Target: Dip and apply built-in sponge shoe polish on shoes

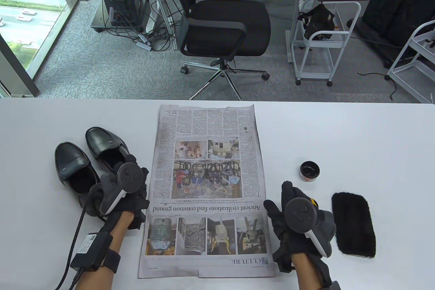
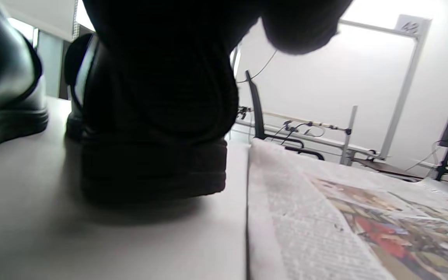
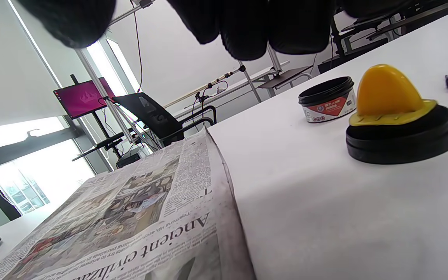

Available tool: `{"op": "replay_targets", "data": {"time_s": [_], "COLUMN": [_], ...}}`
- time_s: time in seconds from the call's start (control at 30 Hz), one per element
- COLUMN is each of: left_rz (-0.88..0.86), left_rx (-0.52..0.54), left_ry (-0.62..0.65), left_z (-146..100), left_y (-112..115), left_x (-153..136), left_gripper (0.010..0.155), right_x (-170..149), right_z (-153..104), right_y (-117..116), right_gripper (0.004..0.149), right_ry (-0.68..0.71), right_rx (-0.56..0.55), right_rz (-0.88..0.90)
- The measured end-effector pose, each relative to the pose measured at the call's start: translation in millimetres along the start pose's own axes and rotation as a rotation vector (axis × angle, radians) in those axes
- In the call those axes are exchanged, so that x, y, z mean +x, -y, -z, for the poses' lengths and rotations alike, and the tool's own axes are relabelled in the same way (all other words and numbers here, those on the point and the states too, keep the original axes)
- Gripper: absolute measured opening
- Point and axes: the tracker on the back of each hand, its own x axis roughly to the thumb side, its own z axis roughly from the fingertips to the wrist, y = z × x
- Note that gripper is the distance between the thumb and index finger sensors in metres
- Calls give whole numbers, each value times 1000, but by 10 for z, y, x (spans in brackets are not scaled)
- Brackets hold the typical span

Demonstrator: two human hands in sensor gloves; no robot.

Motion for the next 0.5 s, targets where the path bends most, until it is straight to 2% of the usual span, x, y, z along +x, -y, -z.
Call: {"op": "replay_targets", "data": {"time_s": [0.03, 0.13, 0.23, 0.37, 0.5], "left_rz": [36, 67, -24, -115, -190], "left_rx": [-38, -42, -82, -139, -55], "left_ry": [-11, -27, -69, -47, -14], "left_z": [1, 24, 66, 84, -14], "left_y": [23, 52, 59, 63, -119], "left_x": [9, 33, 48, 64, -5], "left_gripper": [64, 67, 72, 78, 76], "right_x": [2, 7, 0, -19, -16], "right_z": [0, 3, 5, 10, 9], "right_y": [-2, -1, -8, -15, -18], "right_gripper": [76, 75, 75, 76, 76], "right_ry": [0, 2, -5, -13, -14], "right_rx": [5, 6, 8, 18, 25], "right_rz": [-1, -3, -11, -12, -19]}}
